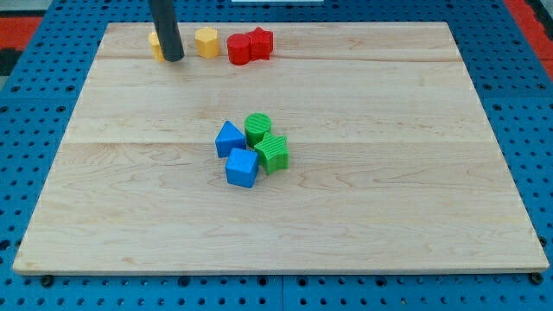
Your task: Move the red star along with red circle slightly left
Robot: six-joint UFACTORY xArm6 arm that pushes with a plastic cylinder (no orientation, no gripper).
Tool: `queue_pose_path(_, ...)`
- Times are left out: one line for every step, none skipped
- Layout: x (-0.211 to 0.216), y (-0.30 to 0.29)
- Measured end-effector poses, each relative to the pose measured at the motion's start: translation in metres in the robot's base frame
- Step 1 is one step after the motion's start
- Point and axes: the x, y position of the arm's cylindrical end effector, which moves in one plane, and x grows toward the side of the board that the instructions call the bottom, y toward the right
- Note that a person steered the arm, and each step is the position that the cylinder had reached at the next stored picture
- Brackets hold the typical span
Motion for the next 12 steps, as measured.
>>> queue_pose_path(-0.014,-0.003)
queue_pose_path(-0.018,-0.007)
queue_pose_path(-0.006,0.0)
queue_pose_path(0.011,0.025)
queue_pose_path(0.015,0.04)
queue_pose_path(0.025,0.073)
queue_pose_path(0.05,0.135)
queue_pose_path(0.065,0.188)
queue_pose_path(0.035,0.253)
queue_pose_path(-0.031,0.271)
queue_pose_path(-0.045,0.227)
queue_pose_path(-0.058,0.176)
